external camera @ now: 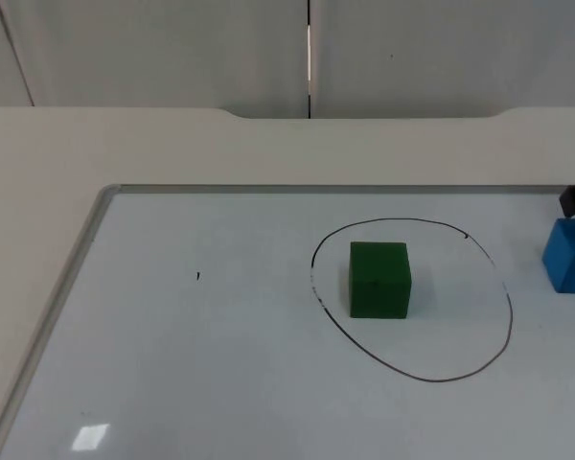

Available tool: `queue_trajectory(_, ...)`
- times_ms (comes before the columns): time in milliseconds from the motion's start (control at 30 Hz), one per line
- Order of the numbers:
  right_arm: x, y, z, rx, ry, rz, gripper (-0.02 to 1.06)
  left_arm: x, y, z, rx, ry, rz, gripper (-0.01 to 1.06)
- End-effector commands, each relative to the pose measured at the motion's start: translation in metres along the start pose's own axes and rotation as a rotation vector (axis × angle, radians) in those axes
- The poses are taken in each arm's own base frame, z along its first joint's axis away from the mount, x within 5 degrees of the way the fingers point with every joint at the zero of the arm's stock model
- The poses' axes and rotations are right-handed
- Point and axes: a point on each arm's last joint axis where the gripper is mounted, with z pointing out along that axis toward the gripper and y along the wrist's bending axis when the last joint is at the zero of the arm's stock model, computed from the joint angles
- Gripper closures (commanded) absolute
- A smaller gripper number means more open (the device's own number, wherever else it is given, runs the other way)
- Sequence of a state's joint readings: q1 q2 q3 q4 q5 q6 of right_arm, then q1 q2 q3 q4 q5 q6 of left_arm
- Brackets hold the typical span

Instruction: Push the two cubes into the marked area.

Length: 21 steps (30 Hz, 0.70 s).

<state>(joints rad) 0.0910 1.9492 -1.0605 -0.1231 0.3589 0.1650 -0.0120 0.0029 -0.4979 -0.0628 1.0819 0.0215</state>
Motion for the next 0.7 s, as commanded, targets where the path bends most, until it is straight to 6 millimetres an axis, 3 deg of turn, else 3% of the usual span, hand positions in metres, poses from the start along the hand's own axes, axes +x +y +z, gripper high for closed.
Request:
queue_trajectory(0,-0.0010,0.0013,-0.0007,-0.001,0.003,-0.004,1.05,0.0004,-0.0003,0.0008,0.002,-0.006,-0.003,1.05)
queue_trajectory(667,0.0025,0.0044,-0.0008,-0.033,0.043,0.085,1.05,0.0004,-0.0003,0.0008,0.002,-0.006,-0.003,1.05)
